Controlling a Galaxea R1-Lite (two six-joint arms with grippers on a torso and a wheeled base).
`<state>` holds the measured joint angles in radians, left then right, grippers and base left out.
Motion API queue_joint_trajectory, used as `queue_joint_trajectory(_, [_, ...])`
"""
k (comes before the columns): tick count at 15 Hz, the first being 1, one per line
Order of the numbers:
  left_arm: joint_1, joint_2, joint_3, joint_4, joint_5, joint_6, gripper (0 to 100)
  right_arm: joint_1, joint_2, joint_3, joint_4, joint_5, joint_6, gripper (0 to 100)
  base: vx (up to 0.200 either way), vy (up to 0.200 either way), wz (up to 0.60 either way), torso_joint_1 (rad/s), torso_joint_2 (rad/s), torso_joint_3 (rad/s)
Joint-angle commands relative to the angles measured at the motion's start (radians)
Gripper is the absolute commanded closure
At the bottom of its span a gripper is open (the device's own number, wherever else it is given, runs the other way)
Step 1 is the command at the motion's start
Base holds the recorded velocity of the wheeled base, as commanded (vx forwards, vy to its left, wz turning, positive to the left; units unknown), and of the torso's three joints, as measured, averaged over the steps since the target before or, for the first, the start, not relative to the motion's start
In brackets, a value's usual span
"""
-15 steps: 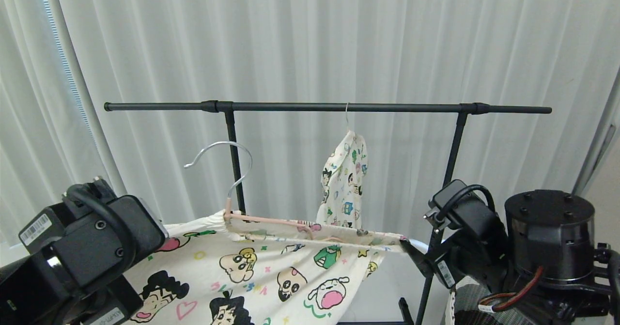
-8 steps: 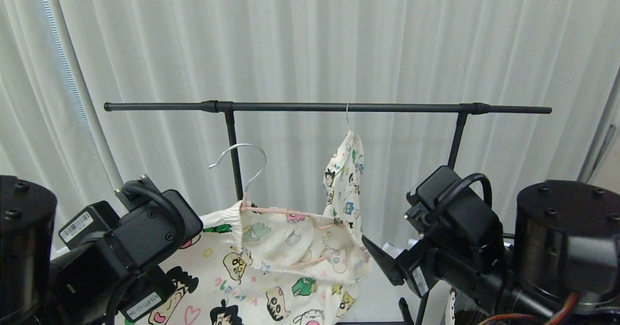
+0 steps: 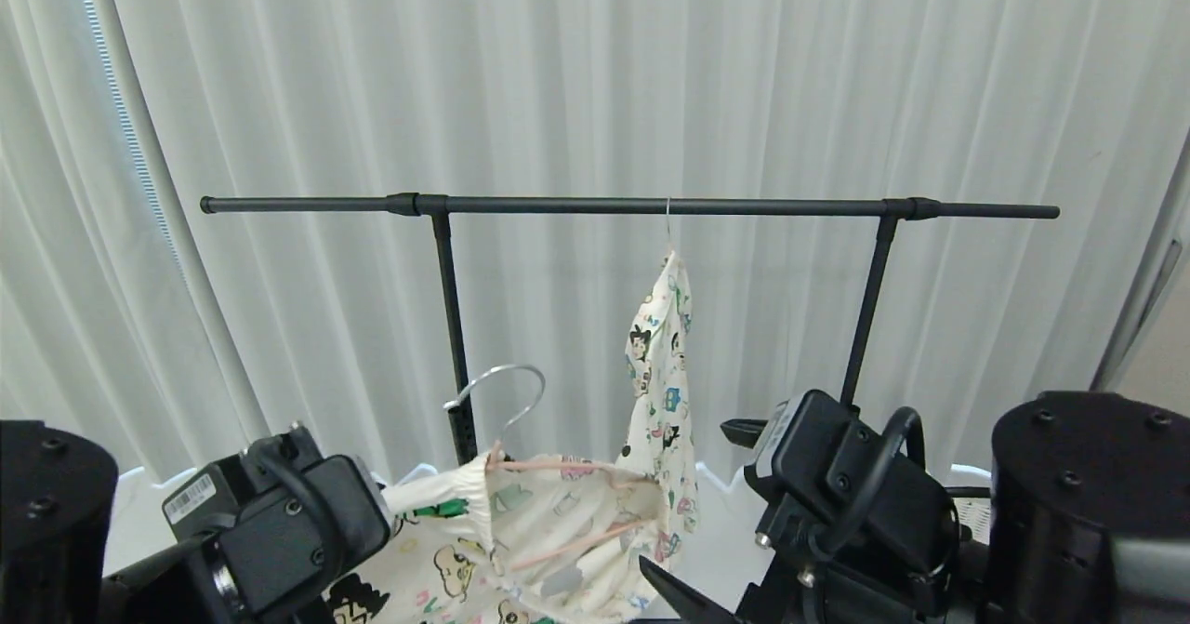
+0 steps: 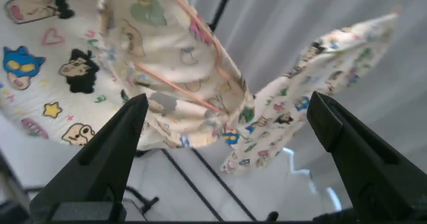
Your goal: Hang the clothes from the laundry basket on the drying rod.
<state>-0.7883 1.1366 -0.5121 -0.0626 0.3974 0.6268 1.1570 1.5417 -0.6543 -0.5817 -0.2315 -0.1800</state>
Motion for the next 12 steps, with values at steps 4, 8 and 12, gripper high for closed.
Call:
queue_joint_trajectory(4, [-0.005,-0.104,0.057,-0.003,-0.215,0.001,100,-0.094,-0.005,-0.054,0.164,0.339,-0.196,0,0.0,0.0,0.0,0.0,0.0,0.0])
queue_joint_trajectory(8, [-0.063,-0.115,0.049,-0.006,-0.312,0.002,100,-0.089,0.048,-0.151,0.29,0.463,-0.262,0,0.0,0.0,0.0,0.0,0.0,0.0])
queue_joint_trajectory(12, [-0.098,-0.112,0.012,-0.006,-0.312,0.001,100,-0.071,0.113,-0.174,0.295,0.483,-0.256,0,0.0,0.0,0.0,0.0,0.0,0.0])
